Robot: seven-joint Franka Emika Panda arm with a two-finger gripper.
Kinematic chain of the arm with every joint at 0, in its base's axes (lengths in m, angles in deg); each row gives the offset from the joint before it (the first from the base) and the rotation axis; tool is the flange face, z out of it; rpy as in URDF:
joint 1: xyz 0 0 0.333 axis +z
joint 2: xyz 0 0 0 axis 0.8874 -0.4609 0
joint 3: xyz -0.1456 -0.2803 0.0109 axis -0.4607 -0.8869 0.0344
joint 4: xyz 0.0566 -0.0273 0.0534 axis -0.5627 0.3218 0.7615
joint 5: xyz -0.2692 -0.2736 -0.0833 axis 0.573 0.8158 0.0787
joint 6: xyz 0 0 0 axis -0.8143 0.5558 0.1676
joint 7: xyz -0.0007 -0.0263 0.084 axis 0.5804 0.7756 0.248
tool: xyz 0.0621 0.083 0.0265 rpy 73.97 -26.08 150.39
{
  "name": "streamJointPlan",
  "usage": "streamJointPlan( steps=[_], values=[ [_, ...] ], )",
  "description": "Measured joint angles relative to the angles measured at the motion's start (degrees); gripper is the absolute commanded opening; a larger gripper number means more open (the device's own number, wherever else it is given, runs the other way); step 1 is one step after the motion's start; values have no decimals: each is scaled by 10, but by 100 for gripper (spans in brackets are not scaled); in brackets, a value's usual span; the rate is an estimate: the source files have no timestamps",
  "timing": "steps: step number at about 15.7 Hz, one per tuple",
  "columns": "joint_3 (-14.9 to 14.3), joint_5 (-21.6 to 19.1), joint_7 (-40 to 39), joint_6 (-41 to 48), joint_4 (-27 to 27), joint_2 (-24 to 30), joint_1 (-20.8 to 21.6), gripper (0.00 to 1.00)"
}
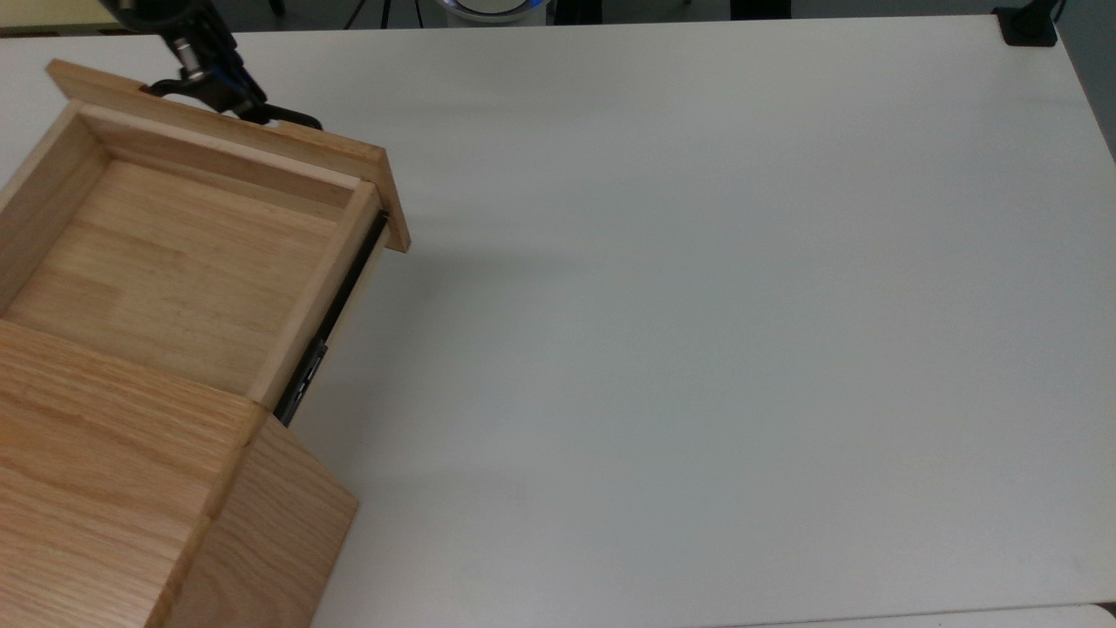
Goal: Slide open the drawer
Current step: 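Pull the handle straight out, sliding the upper drawer open, then open the gripper and lift it up off the handle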
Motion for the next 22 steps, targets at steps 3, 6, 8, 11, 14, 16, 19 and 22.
streamJointPlan(
  steps=[3, 6, 8, 11, 14, 16, 19, 22],
  values=[
    [14, 0, -36, 16, 0, 1, 11, 100],
    [12, 2, -43, 14, 1, 0, 13, 100],
    [13, 1, -51, 14, -1, 0, 14, 100],
    [14, 1, -80, 14, -9, 1, 16, 100],
    [14, 1, -123, 14, -16, 1, 16, 100],
    [15, 1, -152, 14, -21, 2, 16, 100],
    [16, 31, -195, 14, -31, 3, 32, 100],
    [18, 84, -205, 14, -32, 4, 75, 100]
  ],
)
